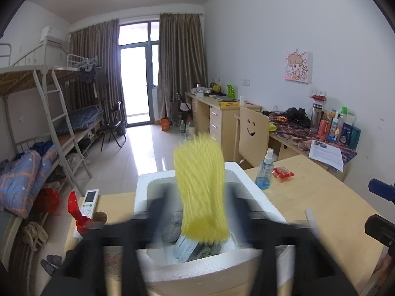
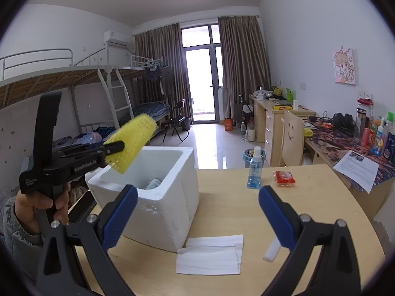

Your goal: Organize soft objects

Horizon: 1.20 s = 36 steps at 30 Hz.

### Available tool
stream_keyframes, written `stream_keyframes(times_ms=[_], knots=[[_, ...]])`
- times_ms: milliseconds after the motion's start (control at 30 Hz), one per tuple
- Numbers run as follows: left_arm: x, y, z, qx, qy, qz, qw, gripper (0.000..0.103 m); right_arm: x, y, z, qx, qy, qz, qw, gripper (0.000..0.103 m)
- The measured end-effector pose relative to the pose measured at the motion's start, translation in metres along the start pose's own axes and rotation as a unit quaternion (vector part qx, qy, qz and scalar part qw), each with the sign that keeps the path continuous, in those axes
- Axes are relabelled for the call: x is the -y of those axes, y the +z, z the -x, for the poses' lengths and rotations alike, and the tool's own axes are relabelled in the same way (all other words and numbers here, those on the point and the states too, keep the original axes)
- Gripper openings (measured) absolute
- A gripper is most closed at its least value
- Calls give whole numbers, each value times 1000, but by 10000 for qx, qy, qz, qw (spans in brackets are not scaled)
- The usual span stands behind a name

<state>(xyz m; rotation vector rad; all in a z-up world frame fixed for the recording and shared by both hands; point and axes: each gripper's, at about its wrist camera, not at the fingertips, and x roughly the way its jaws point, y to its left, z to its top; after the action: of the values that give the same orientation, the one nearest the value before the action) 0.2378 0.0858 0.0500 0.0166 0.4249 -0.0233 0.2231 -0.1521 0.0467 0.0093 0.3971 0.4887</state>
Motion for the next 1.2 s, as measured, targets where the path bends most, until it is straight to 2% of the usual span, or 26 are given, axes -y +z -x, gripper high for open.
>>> stream_keyframes(times_ms=[33,67,267,533,933,1200], knots=[[0,0,3,95,35,56,9999,101,1,0,1,3,-8,-4,10000,100],[1,1,6,189,82,90,9997,102,3,0,2,9,-26,-12,10000,100],[12,0,11,172,4,-69,9998,102,13,-2,7,11,-95,-109,9999,100],[19,-2,29,260,-22,-44,9997,102,11,-4,16,32,-83,-109,9999,100],[38,-12,82,557,42,-147,9983,102,0,-5,51,212,-8,24,9998,100],[49,-25,120,754,94,-24,9971,102,-10,-11,84,330,39,179,9993,100]])
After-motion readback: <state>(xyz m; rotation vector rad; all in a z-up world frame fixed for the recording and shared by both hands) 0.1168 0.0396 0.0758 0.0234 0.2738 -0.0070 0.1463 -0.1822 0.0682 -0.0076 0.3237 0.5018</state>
